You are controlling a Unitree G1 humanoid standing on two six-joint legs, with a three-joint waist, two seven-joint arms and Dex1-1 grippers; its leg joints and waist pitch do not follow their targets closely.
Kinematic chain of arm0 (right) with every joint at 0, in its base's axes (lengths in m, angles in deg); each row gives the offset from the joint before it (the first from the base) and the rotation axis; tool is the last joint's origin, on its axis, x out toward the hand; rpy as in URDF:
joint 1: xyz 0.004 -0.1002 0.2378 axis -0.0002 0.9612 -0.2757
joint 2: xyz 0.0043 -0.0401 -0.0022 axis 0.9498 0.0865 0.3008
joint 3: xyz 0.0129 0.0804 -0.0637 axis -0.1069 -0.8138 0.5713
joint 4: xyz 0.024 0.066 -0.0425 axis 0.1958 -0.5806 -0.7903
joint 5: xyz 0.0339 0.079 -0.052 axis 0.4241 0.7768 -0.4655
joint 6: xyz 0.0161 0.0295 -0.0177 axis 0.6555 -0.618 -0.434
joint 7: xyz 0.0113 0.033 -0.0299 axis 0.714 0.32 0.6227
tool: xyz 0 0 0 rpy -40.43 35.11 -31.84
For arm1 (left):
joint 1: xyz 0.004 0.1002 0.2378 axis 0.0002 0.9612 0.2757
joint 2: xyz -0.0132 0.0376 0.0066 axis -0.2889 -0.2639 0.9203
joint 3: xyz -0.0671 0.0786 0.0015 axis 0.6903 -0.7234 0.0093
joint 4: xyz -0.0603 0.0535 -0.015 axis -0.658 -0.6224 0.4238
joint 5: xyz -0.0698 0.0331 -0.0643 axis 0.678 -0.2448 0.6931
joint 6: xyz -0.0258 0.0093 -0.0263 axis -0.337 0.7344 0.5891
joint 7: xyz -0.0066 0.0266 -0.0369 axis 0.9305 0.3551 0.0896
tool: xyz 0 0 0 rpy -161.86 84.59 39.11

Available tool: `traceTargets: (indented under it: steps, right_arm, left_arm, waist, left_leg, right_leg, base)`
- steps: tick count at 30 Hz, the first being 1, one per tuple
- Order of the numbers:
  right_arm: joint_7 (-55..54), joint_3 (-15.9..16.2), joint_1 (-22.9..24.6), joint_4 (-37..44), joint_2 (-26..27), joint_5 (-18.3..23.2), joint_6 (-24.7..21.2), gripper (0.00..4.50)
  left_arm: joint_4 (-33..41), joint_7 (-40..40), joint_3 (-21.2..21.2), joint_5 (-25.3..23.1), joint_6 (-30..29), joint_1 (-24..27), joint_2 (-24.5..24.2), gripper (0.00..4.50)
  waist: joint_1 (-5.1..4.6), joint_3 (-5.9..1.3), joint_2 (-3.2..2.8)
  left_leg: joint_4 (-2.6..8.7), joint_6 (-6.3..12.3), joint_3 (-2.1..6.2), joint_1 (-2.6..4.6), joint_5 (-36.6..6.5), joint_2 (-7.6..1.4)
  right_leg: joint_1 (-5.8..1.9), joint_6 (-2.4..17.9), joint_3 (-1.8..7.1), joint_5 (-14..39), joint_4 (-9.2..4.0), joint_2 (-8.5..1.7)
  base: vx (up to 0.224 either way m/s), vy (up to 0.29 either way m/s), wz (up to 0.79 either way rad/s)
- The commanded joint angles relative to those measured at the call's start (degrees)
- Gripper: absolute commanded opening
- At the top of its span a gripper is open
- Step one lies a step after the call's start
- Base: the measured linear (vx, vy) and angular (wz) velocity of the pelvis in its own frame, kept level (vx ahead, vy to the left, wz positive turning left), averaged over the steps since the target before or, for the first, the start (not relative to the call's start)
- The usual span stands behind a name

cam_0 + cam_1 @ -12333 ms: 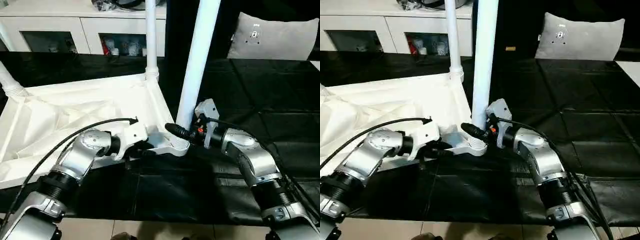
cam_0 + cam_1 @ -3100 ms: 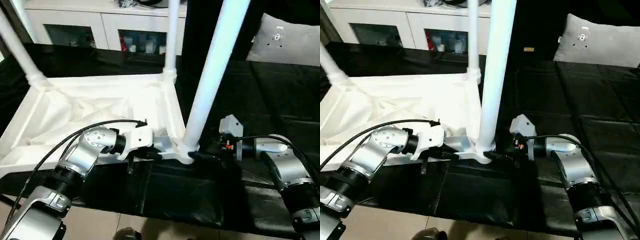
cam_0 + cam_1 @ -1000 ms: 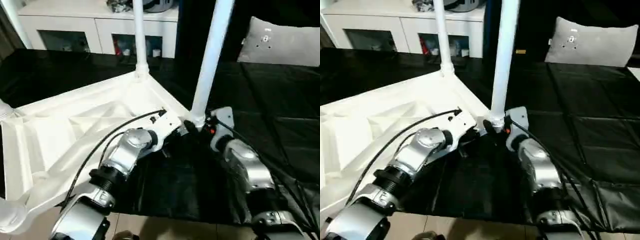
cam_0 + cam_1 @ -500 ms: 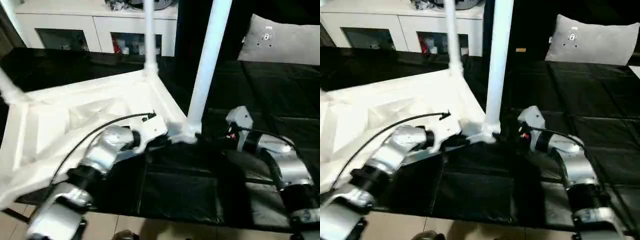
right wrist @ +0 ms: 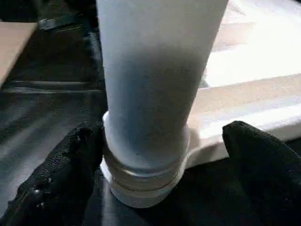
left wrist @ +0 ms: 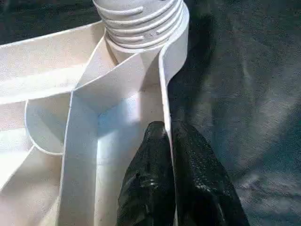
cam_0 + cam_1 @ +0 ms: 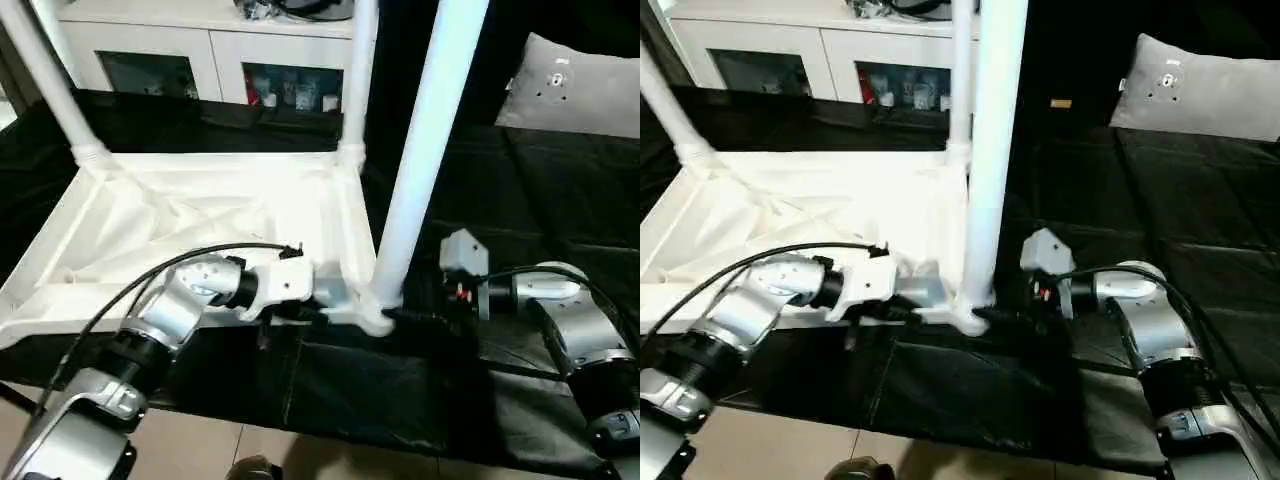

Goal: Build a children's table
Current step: Rotate leg to tighten

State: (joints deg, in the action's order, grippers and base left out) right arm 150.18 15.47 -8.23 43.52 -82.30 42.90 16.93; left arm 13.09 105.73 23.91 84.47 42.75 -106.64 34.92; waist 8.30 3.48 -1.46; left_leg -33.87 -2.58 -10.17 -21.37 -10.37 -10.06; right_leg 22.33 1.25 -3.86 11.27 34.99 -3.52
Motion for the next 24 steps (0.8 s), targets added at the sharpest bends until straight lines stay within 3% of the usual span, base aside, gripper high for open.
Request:
traceTargets:
  steps: [1, 7, 8, 18, 24]
  right_arm:
    - [0.70, 0.57, 0.53, 0.73, -0.13, 0.23, -0.47, 4.12]
    - [1.41, 0.63, 0.41, 0.56, 0.55, 0.79, -0.66, 3.80]
    - [1.52, 0.65, 0.42, 0.55, 0.57, 0.81, -0.71, 3.53]
    - [4.32, 1.49, 1.44, 2.17, 0.53, 2.34, -4.07, 2.79]
    - [4.26, 1.95, 3.31, 4.13, 0.87, 3.04, -5.21, 2.61]
  left_arm:
    - [1.23, 3.12, -3.33, -1.47, 0.63, 1.15, -0.49, 0.00]
    - [1.92, 4.30, -3.99, -1.34, 0.84, 1.27, -0.40, 0.00]
    - [1.91, 4.38, -4.05, -1.37, 0.90, 1.26, -0.39, 0.00]
    - [1.90, 4.54, -4.33, -1.69, 0.61, 1.23, -0.33, 0.00]
    - [2.02, 3.91, -3.88, -1.52, -0.14, 1.52, -0.25, 0.00]
  waist:
    - [-0.17, -3.94, 0.37]
    - [-0.17, -3.92, 0.32]
    - [-0.16, -3.95, 0.25]
    - [-0.07, -3.95, 0.23]
    - [-0.05, -3.66, 0.22]
  left_leg:
    - [3.83, 3.96, 1.18, 0.84, -10.42, -3.91]
    - [3.92, 3.31, 1.23, 0.94, -11.31, -3.85]
    - [3.91, 3.36, 1.25, 0.89, -10.92, -3.88]
    - [3.89, 3.50, 1.25, 0.91, -11.06, -3.89]
    - [4.13, 2.88, 1.28, 1.04, -12.81, -3.90]
  right_leg:
    - [-2.38, 13.73, 3.08, 9.39, -3.91, -5.61]
    - [-2.40, 13.30, 3.05, 10.74, -4.07, -5.56]
    - [-2.41, 13.38, 3.06, 10.05, -3.99, -5.55]
    - [-2.44, 13.50, 3.01, 9.97, -4.00, -5.56]
    - [-2.30, 12.87, 3.08, 12.93, -4.37, -5.59]
  base:
    - [0.000, 0.000, 0.00]
    - [0.000, 0.000, 0.00]
    - [0.000, 0.000, 0.00]
    - [0.000, 0.000, 0.00]
    - [0.000, 0.000, 0.00]
